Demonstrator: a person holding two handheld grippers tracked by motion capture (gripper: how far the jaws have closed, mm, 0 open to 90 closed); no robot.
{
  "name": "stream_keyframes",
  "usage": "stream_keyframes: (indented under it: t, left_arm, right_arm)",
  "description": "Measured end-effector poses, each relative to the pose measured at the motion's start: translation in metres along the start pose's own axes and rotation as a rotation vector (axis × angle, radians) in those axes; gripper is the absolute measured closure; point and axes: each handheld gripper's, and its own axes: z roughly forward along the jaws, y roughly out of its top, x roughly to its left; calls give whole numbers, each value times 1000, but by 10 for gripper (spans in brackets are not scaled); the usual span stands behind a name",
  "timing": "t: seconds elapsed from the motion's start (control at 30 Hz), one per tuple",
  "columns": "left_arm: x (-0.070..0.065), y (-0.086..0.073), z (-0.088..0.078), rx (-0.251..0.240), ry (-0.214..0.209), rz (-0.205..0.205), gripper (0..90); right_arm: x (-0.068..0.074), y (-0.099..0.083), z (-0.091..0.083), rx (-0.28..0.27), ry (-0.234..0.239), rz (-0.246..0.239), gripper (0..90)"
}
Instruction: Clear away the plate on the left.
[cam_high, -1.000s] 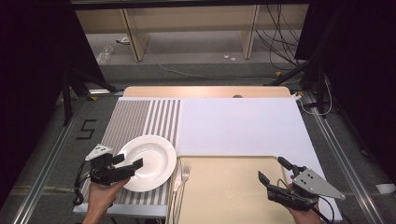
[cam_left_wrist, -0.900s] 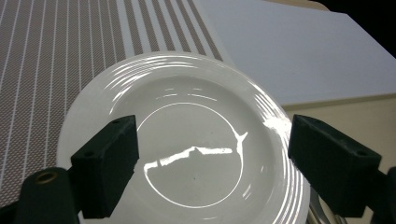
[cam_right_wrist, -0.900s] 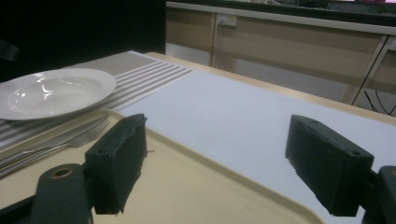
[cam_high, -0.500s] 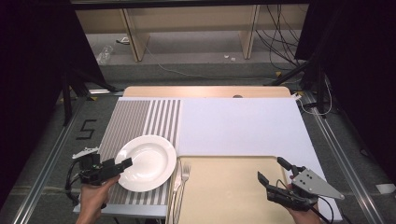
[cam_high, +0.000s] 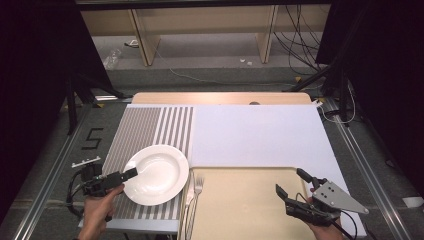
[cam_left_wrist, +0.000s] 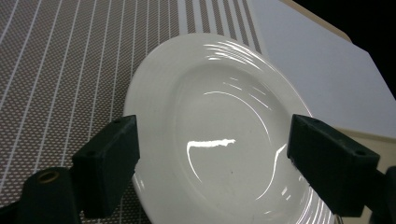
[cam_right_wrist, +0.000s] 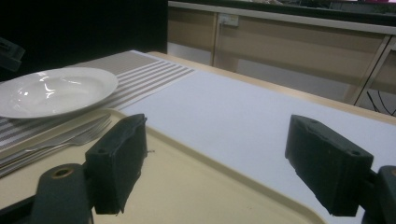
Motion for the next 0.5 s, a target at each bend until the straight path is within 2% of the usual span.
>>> stream_keyframes:
  t: [0.07,0.17,0.27,0.4,0.5]
  left_arm:
    - [3,1,0,1,17,-8,171]
    - [8,1,2,11,22,-33,175]
    - [11,1,6,30,12,-62,175]
    - [12,0,11,60,19,-76,174]
    - [16,-2,13,69,13,-107,172]
  right_arm:
    - [0,0,0,1,1,1,215]
    - [0,0,0,0,2,-1,215]
    - [1,0,1,-1,2,2,215]
    - [1,0,1,-1,2,0,216]
    - [1,0,0,-2,2,-1,216]
